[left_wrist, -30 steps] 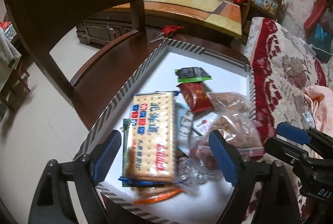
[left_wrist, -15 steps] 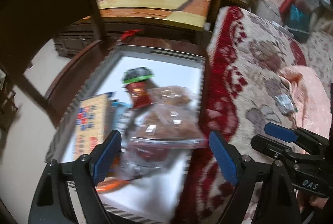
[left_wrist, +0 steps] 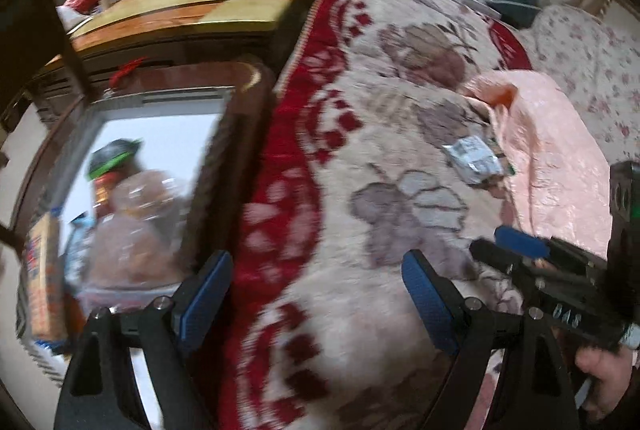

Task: Organize snacks
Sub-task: 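Move both grippers back over the blanket to the remaining packs, then grasp the white wrapped pack with the left gripper while the right grasps the brown cake pack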

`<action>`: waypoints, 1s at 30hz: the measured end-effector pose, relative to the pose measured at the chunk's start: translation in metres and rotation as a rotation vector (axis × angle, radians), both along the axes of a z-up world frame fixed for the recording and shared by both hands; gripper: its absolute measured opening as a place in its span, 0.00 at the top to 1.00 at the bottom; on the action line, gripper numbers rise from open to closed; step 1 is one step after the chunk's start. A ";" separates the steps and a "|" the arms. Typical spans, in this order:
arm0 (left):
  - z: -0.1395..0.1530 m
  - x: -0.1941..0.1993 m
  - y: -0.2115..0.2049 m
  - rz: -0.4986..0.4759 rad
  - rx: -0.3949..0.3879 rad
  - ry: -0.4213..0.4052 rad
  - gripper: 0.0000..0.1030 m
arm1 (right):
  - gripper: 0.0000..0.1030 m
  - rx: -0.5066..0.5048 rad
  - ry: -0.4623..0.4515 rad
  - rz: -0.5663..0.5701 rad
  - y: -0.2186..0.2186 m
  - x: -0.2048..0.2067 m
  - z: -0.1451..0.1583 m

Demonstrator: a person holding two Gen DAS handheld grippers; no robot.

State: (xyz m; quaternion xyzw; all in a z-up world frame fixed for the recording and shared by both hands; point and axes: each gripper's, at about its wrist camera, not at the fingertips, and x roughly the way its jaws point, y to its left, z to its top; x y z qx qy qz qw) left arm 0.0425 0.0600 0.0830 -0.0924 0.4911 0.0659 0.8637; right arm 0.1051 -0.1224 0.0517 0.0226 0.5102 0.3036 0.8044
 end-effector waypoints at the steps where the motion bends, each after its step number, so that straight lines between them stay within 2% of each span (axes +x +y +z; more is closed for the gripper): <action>1: -0.001 0.005 -0.006 -0.011 0.001 0.002 0.15 | 0.47 -0.005 -0.006 -0.018 -0.008 0.005 0.000; 7: -0.006 0.019 -0.019 -0.032 0.001 0.022 0.15 | 0.45 0.022 -0.047 -0.173 -0.056 0.066 0.006; 10: -0.009 0.023 -0.015 -0.020 0.006 0.035 0.15 | 0.45 0.007 -0.040 -0.187 -0.054 0.096 0.002; 15: -0.015 0.031 -0.006 0.004 0.009 0.053 0.15 | 0.45 -0.019 -0.002 -0.129 -0.030 0.123 -0.016; 17: -0.017 0.035 -0.003 0.013 0.005 0.056 0.15 | 0.44 -0.014 0.002 -0.089 -0.019 0.115 -0.022; 21: -0.020 0.044 -0.001 0.025 -0.008 0.063 0.15 | 0.44 0.121 0.144 0.044 0.003 0.095 -0.035; 23: -0.019 0.049 -0.004 0.014 -0.010 0.059 0.15 | 0.44 0.139 0.141 0.091 0.007 0.083 -0.031; 27: -0.016 0.064 -0.020 -0.053 -0.011 0.034 0.15 | 0.44 0.117 0.081 0.031 -0.020 0.075 -0.015; 30: -0.020 0.080 -0.033 -0.087 -0.027 0.051 0.15 | 0.44 0.081 0.061 -0.017 -0.042 0.077 -0.010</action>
